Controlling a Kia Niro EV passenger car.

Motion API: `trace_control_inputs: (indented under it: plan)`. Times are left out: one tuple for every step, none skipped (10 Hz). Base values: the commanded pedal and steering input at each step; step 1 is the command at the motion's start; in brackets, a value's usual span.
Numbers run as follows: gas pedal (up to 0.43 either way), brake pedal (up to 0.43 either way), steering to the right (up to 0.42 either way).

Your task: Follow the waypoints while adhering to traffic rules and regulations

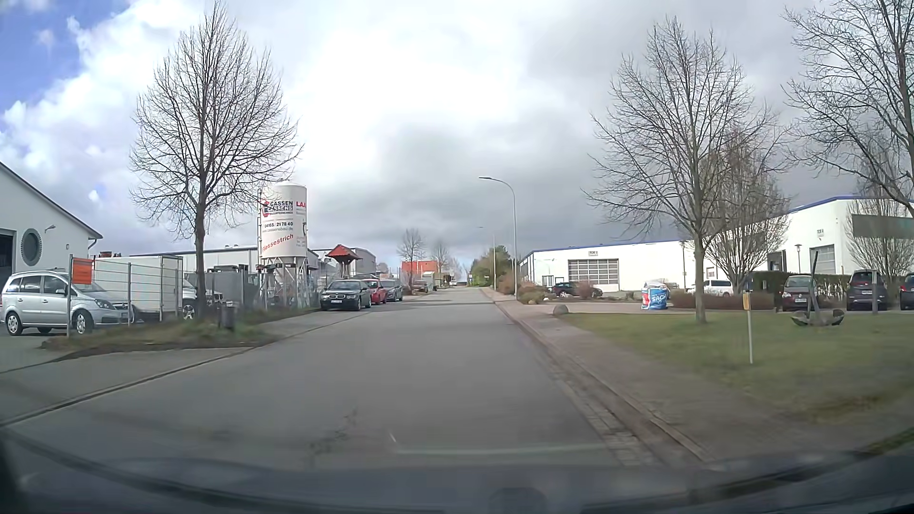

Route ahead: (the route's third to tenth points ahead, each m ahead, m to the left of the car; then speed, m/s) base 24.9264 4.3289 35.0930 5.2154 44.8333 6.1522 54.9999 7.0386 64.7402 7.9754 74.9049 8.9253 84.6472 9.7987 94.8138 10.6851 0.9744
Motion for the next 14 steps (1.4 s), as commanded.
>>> trace_control_inputs:
  plan:
    - [0.0, 0.0, 0.0]
    - [0.0, 0.0, 0.0]
    - [0.0, 0.0, 0.001]
    - [0.0, 0.0, 0.0]
    - [0.0, 0.0, -0.002]
    - [0.0, 0.0, -0.005]
    - [0.0, 0.0, -0.004]
    - [0.0, 0.0, -0.004]
    - [0.0, 0.0, -0.005]
    - [0.0, 0.0, -0.005]
    - [0.0, 0.0, -0.004]
    - [0.0, 0.0, -0.005]
    - [0.0, 0.0, -0.005]
    - [0.0, 0.0, -0.004]
